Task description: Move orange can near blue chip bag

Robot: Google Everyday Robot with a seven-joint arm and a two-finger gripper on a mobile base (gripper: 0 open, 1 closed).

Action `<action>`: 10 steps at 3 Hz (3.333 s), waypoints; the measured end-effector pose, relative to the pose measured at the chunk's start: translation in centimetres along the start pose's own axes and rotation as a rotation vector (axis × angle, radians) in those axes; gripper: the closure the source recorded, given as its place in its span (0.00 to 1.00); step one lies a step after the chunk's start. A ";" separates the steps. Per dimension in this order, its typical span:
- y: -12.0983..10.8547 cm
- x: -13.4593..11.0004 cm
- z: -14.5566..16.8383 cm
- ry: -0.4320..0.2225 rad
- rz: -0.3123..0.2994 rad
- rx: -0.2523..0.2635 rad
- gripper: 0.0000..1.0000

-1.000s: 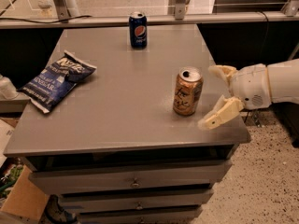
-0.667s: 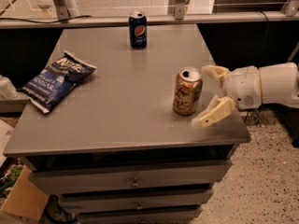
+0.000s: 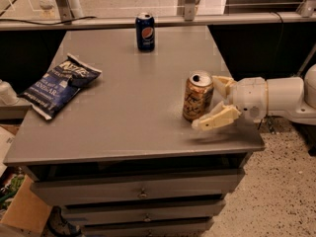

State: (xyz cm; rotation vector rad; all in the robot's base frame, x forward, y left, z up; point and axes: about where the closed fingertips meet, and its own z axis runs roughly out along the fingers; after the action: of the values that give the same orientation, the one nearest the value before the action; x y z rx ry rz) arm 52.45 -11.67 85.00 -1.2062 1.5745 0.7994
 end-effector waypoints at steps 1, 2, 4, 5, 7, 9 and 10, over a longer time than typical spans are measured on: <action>-0.4 -0.2 0.2 -0.047 0.020 0.031 0.43; -0.6 -0.6 0.1 -0.069 0.047 0.059 0.64; -0.5 -0.8 0.5 -0.070 0.045 0.053 1.00; -0.3 -1.1 0.8 -0.113 0.046 0.065 1.00; -2.5 -6.1 4.8 -0.197 -0.052 0.077 1.00; -3.3 -6.5 12.9 -0.151 -0.050 0.001 1.00; -3.4 -7.4 16.7 -0.156 -0.051 -0.042 1.00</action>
Offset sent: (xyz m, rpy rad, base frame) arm 0.0101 -0.0049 0.0099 0.1140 0.0149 -0.1257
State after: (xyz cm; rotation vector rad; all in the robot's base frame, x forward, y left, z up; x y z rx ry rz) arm 61.01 4.74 86.79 -1.1801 1.4009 0.8763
